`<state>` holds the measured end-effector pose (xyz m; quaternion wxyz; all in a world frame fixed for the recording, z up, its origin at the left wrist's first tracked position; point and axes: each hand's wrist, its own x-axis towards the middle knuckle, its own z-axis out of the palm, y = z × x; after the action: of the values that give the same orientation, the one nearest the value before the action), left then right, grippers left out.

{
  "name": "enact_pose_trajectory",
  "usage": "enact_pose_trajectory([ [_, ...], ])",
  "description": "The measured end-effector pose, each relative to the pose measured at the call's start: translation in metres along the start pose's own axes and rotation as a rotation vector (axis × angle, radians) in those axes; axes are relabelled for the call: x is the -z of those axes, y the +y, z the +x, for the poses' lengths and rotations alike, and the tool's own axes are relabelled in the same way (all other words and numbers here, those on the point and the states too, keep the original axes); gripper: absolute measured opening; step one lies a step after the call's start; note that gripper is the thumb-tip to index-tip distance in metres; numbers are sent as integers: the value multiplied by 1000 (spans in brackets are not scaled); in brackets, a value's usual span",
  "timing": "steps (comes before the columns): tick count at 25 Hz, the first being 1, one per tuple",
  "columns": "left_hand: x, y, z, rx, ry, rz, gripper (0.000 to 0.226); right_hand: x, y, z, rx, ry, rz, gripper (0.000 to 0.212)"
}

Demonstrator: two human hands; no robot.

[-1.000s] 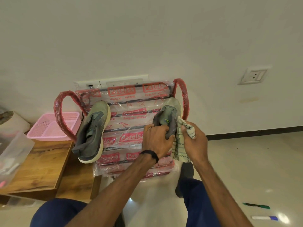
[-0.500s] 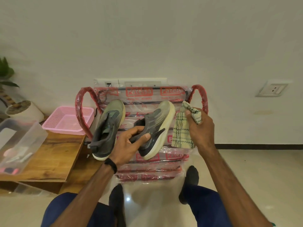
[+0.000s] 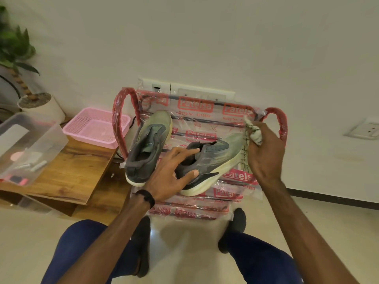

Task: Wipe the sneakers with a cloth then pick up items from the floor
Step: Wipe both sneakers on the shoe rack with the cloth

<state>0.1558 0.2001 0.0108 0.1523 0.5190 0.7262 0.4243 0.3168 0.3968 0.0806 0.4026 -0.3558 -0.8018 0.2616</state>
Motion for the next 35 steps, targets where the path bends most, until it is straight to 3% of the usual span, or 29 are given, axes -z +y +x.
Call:
enact_pose_trajectory([
  [3,-11,0,-5,-48,209,127,52,-18,7,-6,65,-136,-104,35],
  [5,-20,0,-10,-72,254,249,50,-30,15,-12,134,-194,-192,36],
  [9,-33,-3,-16,-133,205,462,83,-48,31,-31,199,-357,-374,54],
  [14,-44,1,-18,-162,140,529,90,-30,49,-42,100,-487,-252,58],
  [17,-48,0,-21,-170,154,581,85,-26,52,-47,133,-475,-268,58],
  [24,-40,-16,-16,-135,295,432,86,-36,36,-46,304,-314,-473,61],
  [29,-28,-35,-9,-88,250,466,91,-54,20,-54,305,-312,-399,65],
  [35,-26,-45,-14,-119,264,482,89,-45,4,-64,702,-480,-481,71],
])
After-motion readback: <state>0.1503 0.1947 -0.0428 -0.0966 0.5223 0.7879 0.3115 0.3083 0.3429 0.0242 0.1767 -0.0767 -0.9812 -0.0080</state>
